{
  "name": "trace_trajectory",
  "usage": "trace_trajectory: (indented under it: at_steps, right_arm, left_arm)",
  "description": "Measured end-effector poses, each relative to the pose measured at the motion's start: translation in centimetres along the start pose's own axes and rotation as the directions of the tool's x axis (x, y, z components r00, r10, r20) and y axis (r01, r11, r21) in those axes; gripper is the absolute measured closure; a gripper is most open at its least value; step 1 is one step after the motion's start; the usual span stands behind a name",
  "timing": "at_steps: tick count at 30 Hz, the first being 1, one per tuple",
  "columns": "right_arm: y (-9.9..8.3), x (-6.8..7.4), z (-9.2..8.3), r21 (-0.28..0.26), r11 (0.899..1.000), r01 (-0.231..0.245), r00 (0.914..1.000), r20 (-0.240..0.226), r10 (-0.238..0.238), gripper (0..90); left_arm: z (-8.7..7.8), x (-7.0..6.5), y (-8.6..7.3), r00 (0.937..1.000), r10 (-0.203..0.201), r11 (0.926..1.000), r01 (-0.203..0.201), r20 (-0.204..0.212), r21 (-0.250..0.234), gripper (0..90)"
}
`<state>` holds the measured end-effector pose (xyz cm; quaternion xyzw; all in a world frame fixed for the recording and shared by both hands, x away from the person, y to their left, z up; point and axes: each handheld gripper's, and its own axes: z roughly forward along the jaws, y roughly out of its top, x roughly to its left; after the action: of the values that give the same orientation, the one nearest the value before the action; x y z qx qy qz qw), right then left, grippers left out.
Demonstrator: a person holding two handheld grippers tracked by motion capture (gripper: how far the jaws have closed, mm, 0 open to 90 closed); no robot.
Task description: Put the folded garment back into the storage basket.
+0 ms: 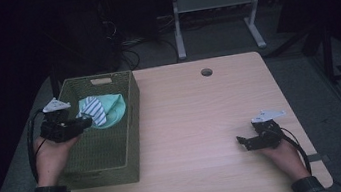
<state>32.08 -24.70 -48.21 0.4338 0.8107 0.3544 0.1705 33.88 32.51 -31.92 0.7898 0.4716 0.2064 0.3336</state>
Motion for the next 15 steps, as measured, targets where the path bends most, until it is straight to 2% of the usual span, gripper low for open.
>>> trace_trajectory:
  at_steps: [8, 15]
  right_arm:
    - [0.0, 0.0, 0.0, -0.001, 1.000, 0.000, 1.0000, 0.002, 0.000, 14.1]
    - [0.0, 0.0, 0.0, 0.000, 1.000, -0.002, 1.0000, 0.001, 0.002, 14.1]
  left_arm:
    - [1.7, 1.4, -1.3, 0.9990, -0.035, 0.9979, 0.036, -0.027, 0.054, 76.2]
    - [3.6, 1.9, -2.4, 0.9995, -0.028, 0.9926, 0.029, -0.013, 0.118, 76.1]
